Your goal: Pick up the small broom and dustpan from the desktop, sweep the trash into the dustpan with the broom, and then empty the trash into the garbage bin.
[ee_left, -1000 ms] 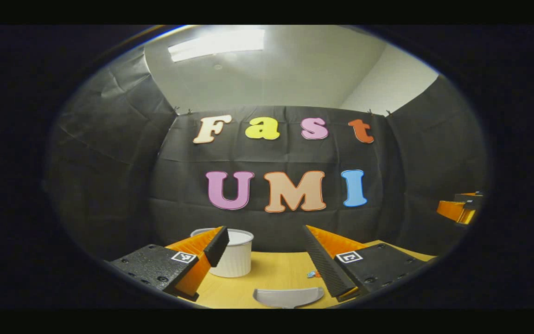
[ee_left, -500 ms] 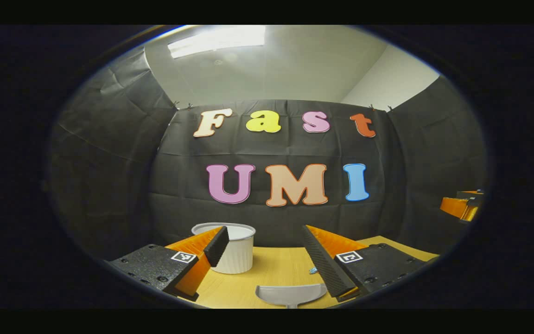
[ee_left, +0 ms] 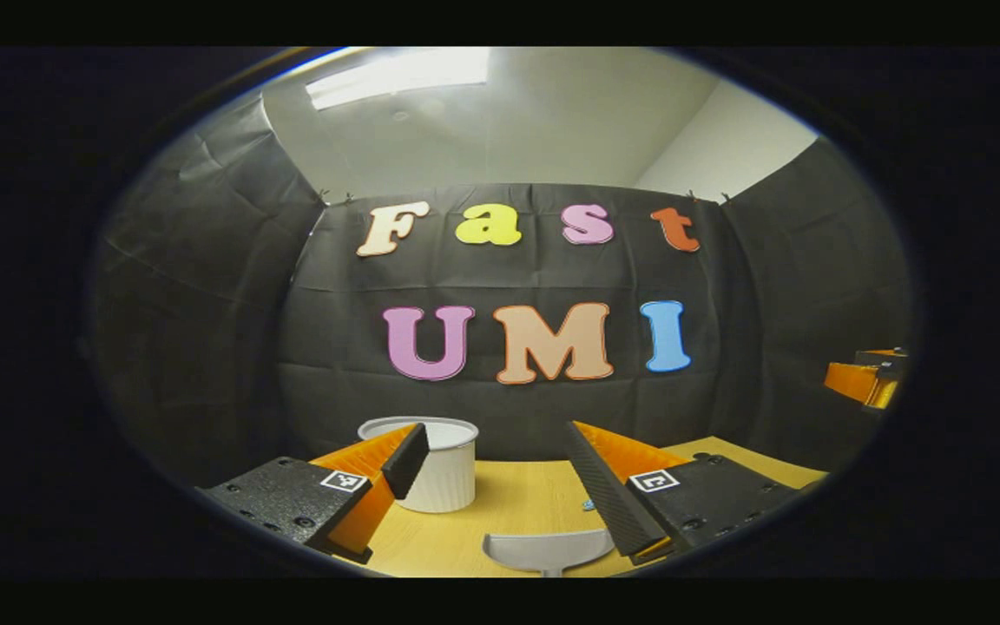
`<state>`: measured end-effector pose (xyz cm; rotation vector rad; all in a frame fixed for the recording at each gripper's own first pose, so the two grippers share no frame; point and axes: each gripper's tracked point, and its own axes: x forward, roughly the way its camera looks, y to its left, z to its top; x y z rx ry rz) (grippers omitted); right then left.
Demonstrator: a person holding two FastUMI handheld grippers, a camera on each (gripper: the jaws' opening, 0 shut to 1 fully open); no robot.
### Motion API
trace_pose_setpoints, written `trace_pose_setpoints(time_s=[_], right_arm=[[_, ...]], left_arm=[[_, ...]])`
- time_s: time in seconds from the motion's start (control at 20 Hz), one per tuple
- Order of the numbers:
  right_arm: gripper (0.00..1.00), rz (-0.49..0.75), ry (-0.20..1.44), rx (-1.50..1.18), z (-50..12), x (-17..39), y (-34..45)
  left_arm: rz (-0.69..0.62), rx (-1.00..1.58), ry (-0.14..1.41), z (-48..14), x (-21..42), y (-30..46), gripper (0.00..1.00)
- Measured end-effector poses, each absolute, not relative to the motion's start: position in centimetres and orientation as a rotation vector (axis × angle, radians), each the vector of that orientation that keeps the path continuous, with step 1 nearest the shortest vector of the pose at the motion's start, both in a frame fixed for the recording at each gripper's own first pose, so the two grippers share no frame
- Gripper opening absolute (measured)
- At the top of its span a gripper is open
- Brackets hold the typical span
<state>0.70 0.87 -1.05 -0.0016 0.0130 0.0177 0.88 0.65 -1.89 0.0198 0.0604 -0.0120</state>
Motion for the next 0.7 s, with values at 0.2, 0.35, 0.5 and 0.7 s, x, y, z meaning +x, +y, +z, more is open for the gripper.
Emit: trace_pose_setpoints(time_s=[0.2, 0.35, 0.5, 0.7], right_arm=[[0.92, 0.024, 0.015, -0.006, -1.17, 0.51, 0.99], [0.92, 0.028, 0.020, -0.007, -1.40, 0.49, 1.05], [0.92, 0.032, 0.021, -0.008, -1.25, 0.41, 1.19], [0.92, 0.033, 0.021, -0.007, -1.23, 0.28, 1.19]], left_arm=[[-0.014, 0.024, 0.060, -1.83, 0.80, 0.53, 0.93], [-0.012, 0.021, 0.069, -2.29, 0.47, 0.42, 0.92], [-0.008, 0.021, 0.076, -2.44, 0.30, 0.43, 0.93], [-0.008, 0.022, 0.076, -2.51, 0.10, 0.35, 0.93]])
